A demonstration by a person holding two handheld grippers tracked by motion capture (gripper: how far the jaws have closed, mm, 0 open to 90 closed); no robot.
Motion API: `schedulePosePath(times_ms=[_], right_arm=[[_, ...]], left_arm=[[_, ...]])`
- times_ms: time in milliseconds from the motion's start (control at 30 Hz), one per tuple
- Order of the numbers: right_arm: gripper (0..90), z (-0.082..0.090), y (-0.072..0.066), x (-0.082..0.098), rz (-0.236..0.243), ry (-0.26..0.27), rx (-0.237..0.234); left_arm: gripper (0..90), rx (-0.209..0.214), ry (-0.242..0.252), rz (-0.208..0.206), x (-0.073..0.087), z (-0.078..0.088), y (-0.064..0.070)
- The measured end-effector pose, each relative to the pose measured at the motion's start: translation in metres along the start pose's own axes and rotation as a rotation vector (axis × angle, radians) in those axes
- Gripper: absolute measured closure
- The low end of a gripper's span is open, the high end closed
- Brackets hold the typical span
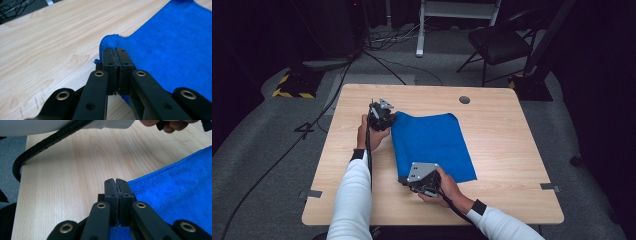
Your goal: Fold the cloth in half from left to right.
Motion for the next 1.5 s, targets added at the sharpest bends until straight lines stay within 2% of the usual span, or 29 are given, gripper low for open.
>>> schedulePosePath(times_ms=[133, 167, 300, 467, 567, 767, 1000, 1233, 1467, 1500], right_arm=[[88.7, 0.008, 0.002, 0.004, -0.005, -0.002, 0.011], [88.7, 0.010, 0.003, 0.005, -0.008, 0.001, 0.016], [88.6, 0.021, 0.006, 0.006, -0.018, 0.015, 0.028], [88.7, 0.036, 0.011, 0.010, -0.031, 0.032, 0.050], [88.6, 0.050, 0.015, 0.017, -0.048, 0.040, 0.070], [88.6, 0.065, 0.022, 0.030, -0.075, 0.040, 0.095], [88.6, 0.080, 0.027, 0.040, -0.092, 0.042, 0.125], [88.6, 0.099, 0.035, 0.053, -0.130, 0.053, 0.168], [88.6, 0.119, 0.044, 0.068, -0.158, 0.041, 0.210], [88.6, 0.119, 0.044, 0.068, -0.158, 0.041, 0.210]], left_arm=[[87.2, 0.002, 0.008, 0.007, -0.006, 0.000, 0.005], [87.2, 0.000, 0.009, -0.001, -0.007, 0.000, 0.005], [87.2, 0.005, 0.022, 0.012, -0.013, 0.000, 0.009], [87.1, 0.000, 0.032, 0.009, -0.022, 0.000, 0.015], [87.1, 0.003, 0.026, 0.006, -0.025, -0.002, 0.019], [87.0, 0.012, 0.031, -0.005, -0.033, -0.010, 0.032], [86.9, 0.006, 0.037, -0.026, -0.045, -0.019, 0.045], [86.6, 0.009, 0.032, -0.058, -0.061, -0.027, 0.059], [86.0, 0.019, 0.032, -0.096, -0.077, -0.036, 0.083], [86.0, 0.019, 0.032, -0.096, -0.077, -0.036, 0.083]])
Point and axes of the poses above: each handheld gripper's, and its own axes: z roughly backward along the jaws, x roughly out of its underside, y roughly to its right, the point moved 6 cm from there along -z, roughly forward along the jaws, and after that the axes turned 10 degrees about -x, right-handed, at the moved point
